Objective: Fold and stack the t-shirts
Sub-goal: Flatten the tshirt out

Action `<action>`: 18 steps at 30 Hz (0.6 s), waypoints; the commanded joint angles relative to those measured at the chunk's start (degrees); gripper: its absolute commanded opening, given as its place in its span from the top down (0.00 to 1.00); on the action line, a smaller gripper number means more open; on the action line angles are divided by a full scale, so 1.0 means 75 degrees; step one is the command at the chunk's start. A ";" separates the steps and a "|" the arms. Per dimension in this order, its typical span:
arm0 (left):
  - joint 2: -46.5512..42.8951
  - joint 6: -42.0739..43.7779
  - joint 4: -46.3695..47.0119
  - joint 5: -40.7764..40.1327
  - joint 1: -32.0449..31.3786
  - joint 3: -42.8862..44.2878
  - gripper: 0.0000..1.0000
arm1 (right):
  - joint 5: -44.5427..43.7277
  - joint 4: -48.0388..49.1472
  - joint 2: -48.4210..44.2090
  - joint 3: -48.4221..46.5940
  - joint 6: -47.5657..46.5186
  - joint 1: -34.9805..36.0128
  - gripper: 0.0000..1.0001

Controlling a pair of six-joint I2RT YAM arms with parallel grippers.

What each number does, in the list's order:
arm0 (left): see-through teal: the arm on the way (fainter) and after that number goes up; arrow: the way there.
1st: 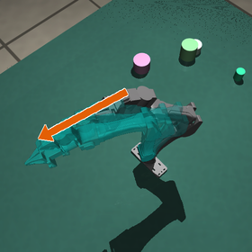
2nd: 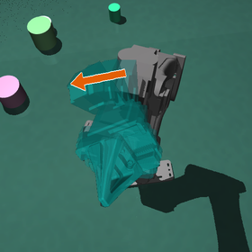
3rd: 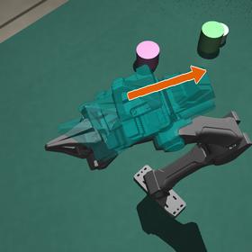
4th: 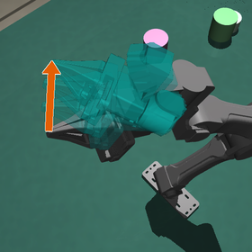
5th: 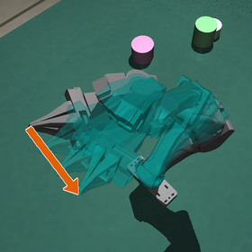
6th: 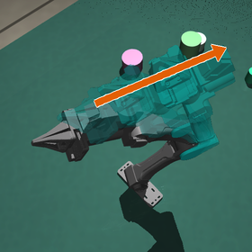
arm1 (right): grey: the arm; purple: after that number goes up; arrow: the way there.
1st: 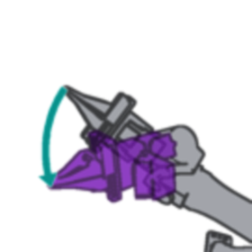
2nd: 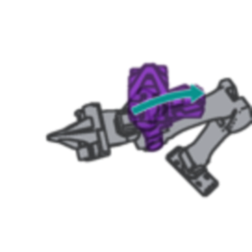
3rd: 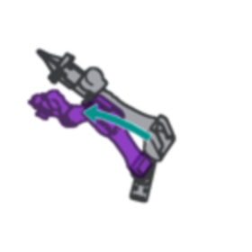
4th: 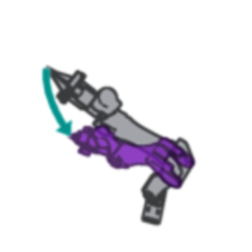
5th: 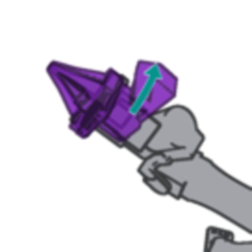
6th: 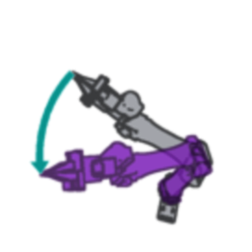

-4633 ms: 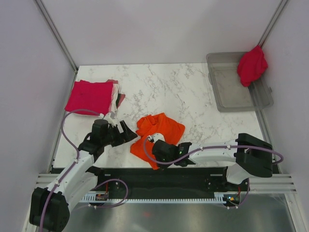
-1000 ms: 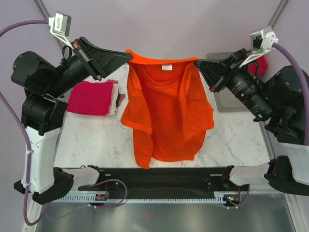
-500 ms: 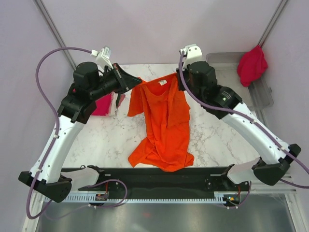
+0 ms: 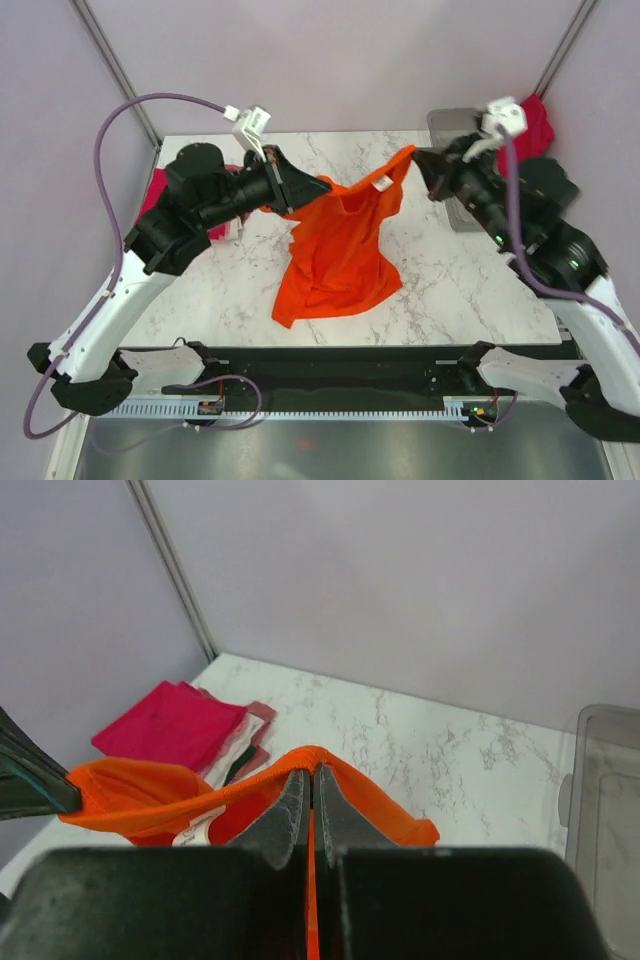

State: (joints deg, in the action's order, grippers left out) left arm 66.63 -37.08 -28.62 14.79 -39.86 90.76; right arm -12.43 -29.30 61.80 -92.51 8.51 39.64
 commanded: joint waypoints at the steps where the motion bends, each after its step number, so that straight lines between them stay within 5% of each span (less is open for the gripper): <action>1: -0.0341 -0.0399 0.0593 -0.0962 -0.1351 -0.0043 0.98 | -0.0123 0.0157 -0.1359 0.0381 0.0131 -0.0023 1.00; 6: 0.0347 -0.0552 0.0886 -0.1689 -0.3143 0.0693 0.98 | -0.0616 -0.0218 -0.2193 -0.0342 -0.0056 0.0000 1.00; 11: 0.1018 -0.0961 0.0747 -0.1735 -0.3288 0.2168 0.98 | -0.1131 -0.0441 -0.0640 -0.1562 -0.0455 -0.0012 1.00; 13: 0.1065 -0.1369 0.0489 -0.1656 -0.2763 0.2406 0.98 | -0.1249 -0.0418 0.0366 -0.2090 -0.0584 -0.0012 1.00; 15: 0.0937 -0.1862 0.0266 -0.0733 -0.1371 0.2092 0.98 | -0.1273 -0.0383 0.1049 -0.2534 -0.0619 -0.0012 1.00; 18: 0.0352 -0.2532 0.0289 0.0371 0.0548 0.0477 0.98 | -0.0539 -0.0079 0.2339 -0.2747 -0.0456 -0.0035 1.00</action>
State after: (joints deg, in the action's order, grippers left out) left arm 73.10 -48.69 -24.27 10.50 -46.28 101.41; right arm -19.20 -29.82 70.46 -112.90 5.67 39.51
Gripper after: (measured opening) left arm 0.029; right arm 0.011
